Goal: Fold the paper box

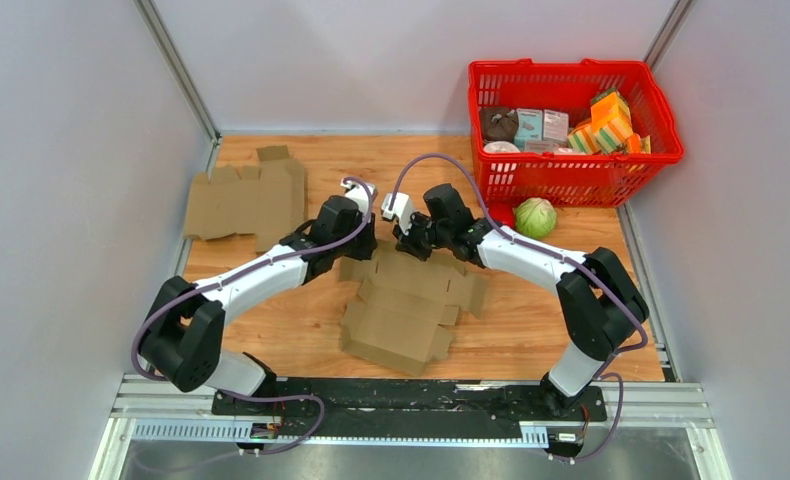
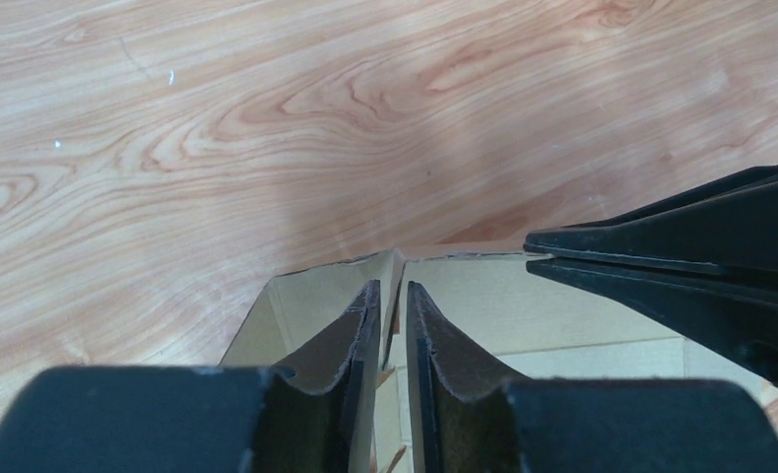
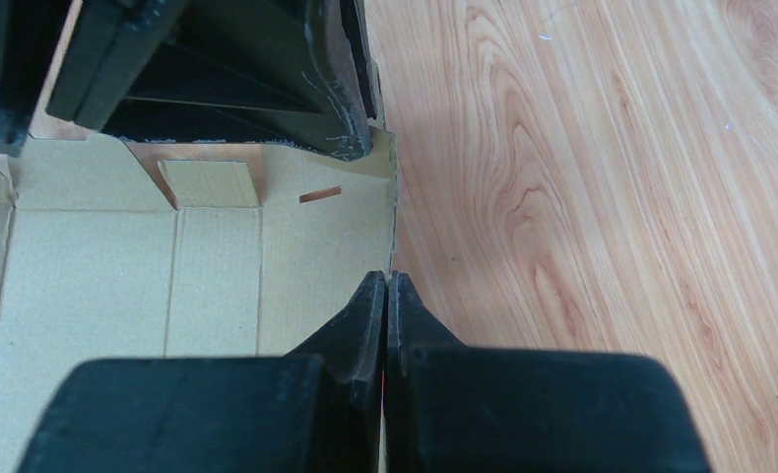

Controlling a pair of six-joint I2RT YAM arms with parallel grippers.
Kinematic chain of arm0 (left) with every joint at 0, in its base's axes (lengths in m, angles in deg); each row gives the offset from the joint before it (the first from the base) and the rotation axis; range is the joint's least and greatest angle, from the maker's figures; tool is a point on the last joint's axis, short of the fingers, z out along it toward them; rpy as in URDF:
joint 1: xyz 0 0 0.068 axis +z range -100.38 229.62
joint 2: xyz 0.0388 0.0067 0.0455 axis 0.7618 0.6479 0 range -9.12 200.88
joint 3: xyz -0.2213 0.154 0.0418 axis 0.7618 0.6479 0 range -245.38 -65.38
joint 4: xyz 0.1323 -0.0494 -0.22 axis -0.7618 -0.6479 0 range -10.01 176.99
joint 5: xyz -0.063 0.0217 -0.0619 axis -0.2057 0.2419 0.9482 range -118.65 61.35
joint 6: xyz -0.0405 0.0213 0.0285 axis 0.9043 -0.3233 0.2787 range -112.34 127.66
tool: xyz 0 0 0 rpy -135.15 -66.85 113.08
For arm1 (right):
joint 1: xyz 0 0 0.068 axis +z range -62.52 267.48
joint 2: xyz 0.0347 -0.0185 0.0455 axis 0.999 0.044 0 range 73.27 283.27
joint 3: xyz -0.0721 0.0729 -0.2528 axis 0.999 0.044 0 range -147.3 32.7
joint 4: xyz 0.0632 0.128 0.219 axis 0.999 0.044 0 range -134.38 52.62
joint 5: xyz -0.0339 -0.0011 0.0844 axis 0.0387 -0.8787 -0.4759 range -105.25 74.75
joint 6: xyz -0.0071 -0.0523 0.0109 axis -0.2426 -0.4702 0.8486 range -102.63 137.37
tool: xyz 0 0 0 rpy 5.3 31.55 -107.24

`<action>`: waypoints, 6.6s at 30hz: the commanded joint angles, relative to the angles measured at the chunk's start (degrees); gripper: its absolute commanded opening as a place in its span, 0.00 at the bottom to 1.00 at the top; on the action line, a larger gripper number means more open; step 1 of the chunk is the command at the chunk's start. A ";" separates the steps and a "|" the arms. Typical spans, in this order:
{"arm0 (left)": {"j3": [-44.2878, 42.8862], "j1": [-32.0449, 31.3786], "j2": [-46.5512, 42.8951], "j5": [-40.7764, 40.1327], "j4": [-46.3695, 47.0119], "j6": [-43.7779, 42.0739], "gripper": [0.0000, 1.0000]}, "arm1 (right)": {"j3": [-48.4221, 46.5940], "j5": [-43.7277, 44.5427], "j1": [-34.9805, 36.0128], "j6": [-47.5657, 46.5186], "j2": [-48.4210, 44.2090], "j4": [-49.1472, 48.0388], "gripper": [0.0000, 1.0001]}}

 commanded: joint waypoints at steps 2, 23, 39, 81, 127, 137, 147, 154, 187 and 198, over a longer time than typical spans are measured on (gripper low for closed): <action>-2.34 -0.35 1.03 -1.02 0.05 -2.31 0.22 | -1.20 -1.06 0.06 -1.15 -2.45 -2.83 0.00; 5.04 -4.74 -3.53 -18.33 11.47 6.12 0.00 | -10.80 21.24 -0.73 95.18 -16.77 31.31 0.89; 13.74 -5.89 -7.84 -25.81 22.37 12.55 0.00 | -4.19 21.00 0.15 134.99 -3.25 11.43 0.61; 15.07 8.79 -18.24 -16.15 -10.95 20.19 0.42 | 18.31 21.44 -2.84 118.91 -4.12 -33.85 0.00; 21.30 5.63 -8.11 7.06 27.46 4.37 0.51 | 17.96 16.96 -4.15 119.26 0.98 -34.47 0.00; 27.00 5.63 -14.42 8.82 30.46 4.11 0.53 | 19.45 16.17 -5.38 117.15 -0.16 -32.36 0.00; 26.84 5.63 -11.71 12.59 33.97 4.81 0.54 | 17.96 15.11 -5.47 119.17 -0.42 -32.28 0.00; 23.25 5.63 -11.45 12.95 28.54 5.33 0.55 | 13.65 15.81 -5.74 119.17 -2.18 -24.28 0.00; 26.57 2.20 -3.97 13.74 39.16 0.24 0.50 | 26.92 13.53 -6.53 113.47 -2.97 -43.87 0.00; 26.58 2.29 -11.27 8.39 33.02 1.47 0.57 | 19.72 12.04 -7.06 112.75 -0.96 -43.52 0.00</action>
